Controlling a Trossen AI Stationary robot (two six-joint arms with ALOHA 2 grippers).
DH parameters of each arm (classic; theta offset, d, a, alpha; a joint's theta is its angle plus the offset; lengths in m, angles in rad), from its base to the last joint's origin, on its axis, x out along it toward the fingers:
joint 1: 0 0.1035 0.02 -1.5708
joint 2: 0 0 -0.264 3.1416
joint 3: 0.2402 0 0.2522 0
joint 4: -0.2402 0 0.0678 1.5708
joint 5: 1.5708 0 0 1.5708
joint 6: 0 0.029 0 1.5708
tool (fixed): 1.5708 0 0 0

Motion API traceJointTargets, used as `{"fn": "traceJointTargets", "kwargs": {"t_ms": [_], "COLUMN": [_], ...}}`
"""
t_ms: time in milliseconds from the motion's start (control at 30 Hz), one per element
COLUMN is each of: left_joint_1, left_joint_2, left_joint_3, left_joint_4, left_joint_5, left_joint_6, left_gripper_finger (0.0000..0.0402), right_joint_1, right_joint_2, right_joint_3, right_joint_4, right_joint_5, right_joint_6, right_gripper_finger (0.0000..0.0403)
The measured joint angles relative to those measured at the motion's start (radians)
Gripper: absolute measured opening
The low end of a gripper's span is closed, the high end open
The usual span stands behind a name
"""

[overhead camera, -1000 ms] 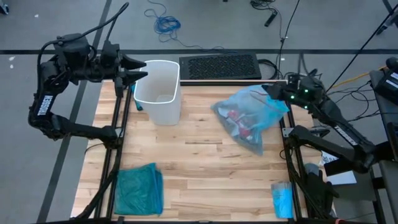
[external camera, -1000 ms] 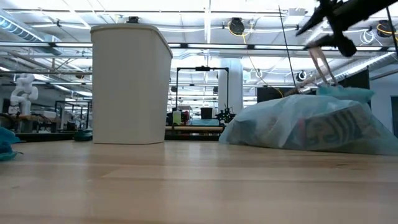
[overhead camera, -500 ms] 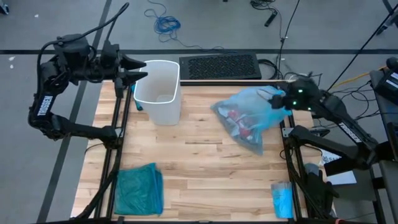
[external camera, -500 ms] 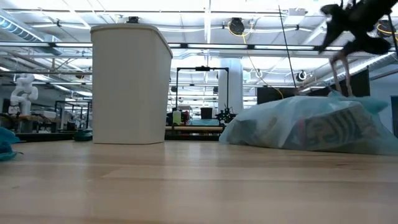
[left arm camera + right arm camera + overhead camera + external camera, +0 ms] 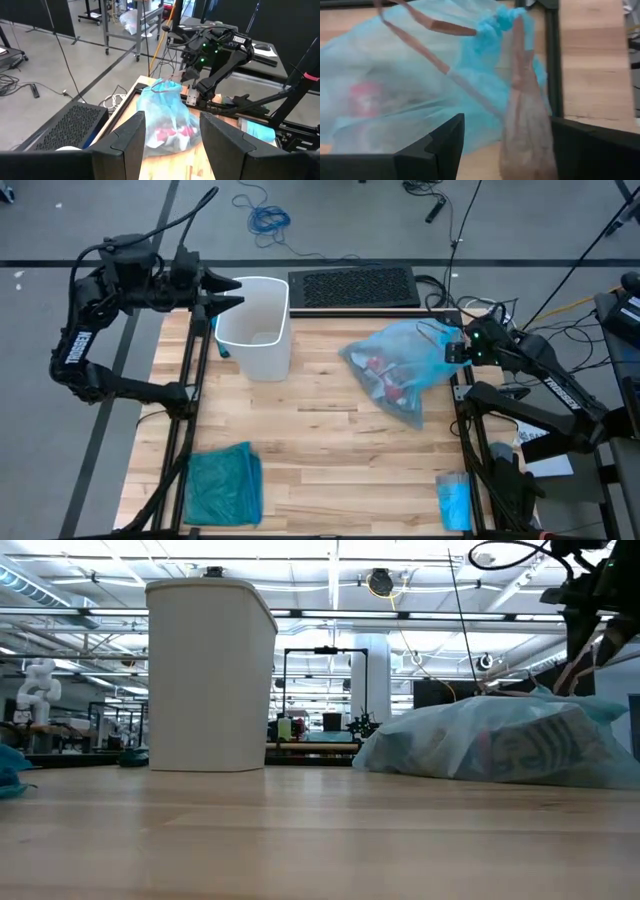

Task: Place trash/remove bag and relplace
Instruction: Close the blue trash bag, then insert the blue trash bag into the white trash bin

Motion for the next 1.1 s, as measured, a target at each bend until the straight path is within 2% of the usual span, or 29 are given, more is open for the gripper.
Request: {"fn": "traceJointTargets", "kwargs": {"t_ms": [100, 200, 267, 333, 433, 500, 667, 833, 1000, 1100], "left_joint_1": [0.000, 0.000, 0.000, 0.000, 0.000, 0.000, 0.000, 0.000, 0.000, 0.000], "left_joint_2": [0.006, 0.016, 0.026, 0.035, 0.048, 0.053, 0.066, 0.068, 0.069, 0.068], "left_joint_3": [0.000, 0.000, 0.000, 0.000, 0.000, 0.000, 0.000, 0.000, 0.000, 0.000], "left_joint_4": [-0.001, -0.001, -0.001, 0.000, -0.002, -0.006, -0.003, -0.001, -0.002, -0.002], "left_joint_5": [0.000, 0.000, 0.000, 0.000, 0.000, 0.000, 0.000, 0.000, 0.000, 0.000], "left_joint_6": [0.000, 0.004, 0.006, 0.006, 0.006, 0.006, 0.007, 0.028, 0.041, 0.058], "left_gripper_finger": [0.0183, 0.0183, 0.0183, 0.0183, 0.0183, 0.0183, 0.0183, 0.0183, 0.0183, 0.0183], "right_joint_1": [0.000, 0.017, 0.034, 0.035, 0.034, 0.036, 0.044, 0.044, 0.044, 0.044], "right_joint_2": [0.006, 0.013, 0.011, 0.017, 0.070, 0.111, 0.120, 0.137, 0.194, 0.224], "right_joint_3": [0.000, 0.000, 0.000, 0.001, 0.001, -0.001, 0.016, 0.120, 0.263, 0.332], "right_joint_4": [0.019, 0.178, 0.274, 0.237, 0.081, 0.031, 0.141, 0.190, 0.047, -0.018], "right_joint_5": [-0.004, -0.118, -0.147, -0.073, 0.006, 0.005, -0.042, -0.025, 0.096, 0.121], "right_joint_6": [-0.005, -0.074, -0.089, -0.048, -0.011, -0.038, -0.054, -0.078, -0.120, -0.137], "right_gripper_finger": [0.0211, 0.0211, 0.0210, 0.0207, 0.0203, 0.0203, 0.0205, 0.0203, 0.0203, 0.0203]}}
